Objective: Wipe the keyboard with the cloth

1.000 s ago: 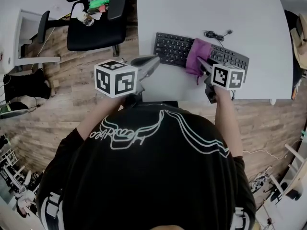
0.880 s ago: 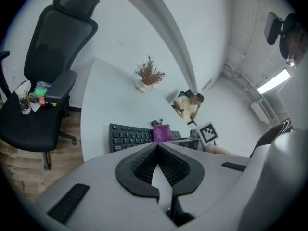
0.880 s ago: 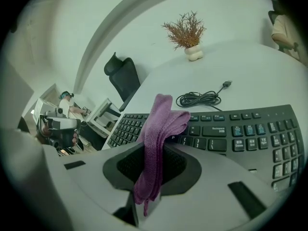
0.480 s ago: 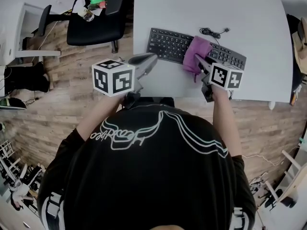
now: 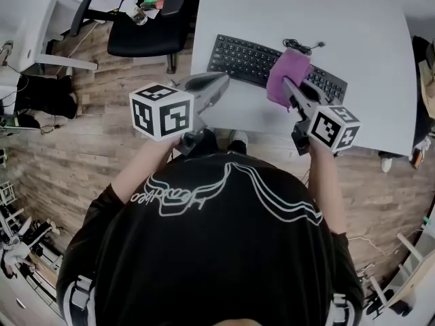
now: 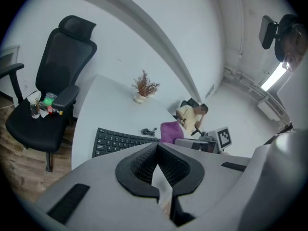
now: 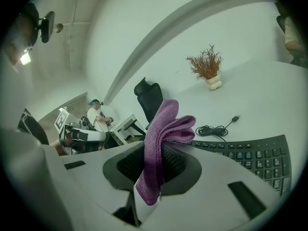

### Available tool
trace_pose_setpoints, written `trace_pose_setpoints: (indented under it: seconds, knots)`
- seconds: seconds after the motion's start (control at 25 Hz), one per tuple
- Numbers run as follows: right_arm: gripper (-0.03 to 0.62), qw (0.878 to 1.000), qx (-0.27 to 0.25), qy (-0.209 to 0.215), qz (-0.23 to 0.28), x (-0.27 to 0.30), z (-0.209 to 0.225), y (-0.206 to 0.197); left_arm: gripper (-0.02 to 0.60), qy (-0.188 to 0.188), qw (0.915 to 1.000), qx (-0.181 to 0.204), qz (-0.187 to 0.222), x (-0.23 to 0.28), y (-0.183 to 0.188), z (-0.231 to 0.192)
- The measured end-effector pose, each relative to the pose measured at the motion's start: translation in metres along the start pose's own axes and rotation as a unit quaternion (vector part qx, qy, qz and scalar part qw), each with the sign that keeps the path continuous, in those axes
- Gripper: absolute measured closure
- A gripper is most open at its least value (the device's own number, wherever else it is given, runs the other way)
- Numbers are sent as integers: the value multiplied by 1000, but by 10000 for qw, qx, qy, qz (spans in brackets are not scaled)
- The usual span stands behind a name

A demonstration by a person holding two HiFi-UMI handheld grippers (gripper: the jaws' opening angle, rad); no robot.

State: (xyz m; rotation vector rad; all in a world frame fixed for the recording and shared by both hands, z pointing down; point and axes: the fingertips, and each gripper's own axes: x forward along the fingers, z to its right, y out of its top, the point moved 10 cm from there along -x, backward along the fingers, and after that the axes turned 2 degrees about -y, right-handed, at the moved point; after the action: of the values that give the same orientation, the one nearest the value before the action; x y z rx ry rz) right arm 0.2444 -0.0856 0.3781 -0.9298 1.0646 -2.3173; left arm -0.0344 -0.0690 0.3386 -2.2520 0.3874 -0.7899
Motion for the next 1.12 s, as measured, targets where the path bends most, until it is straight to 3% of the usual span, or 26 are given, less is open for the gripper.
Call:
trace_pose_setpoints:
  seconds: [0.48,0.76,1.12]
  knots:
    - [540,9957,-404,188,816,-91,-105,-11,577,-648,9960,616,89,-52,-11,58]
    - [540,9919,-548,-96,1145,-117,-195,-53,577,-991,9907,913,201,-124,-46,71]
    - [540,9909,-617,-252,1166,-140,-294,-117,577,-1323,9847,1054,415,-204,-91,93]
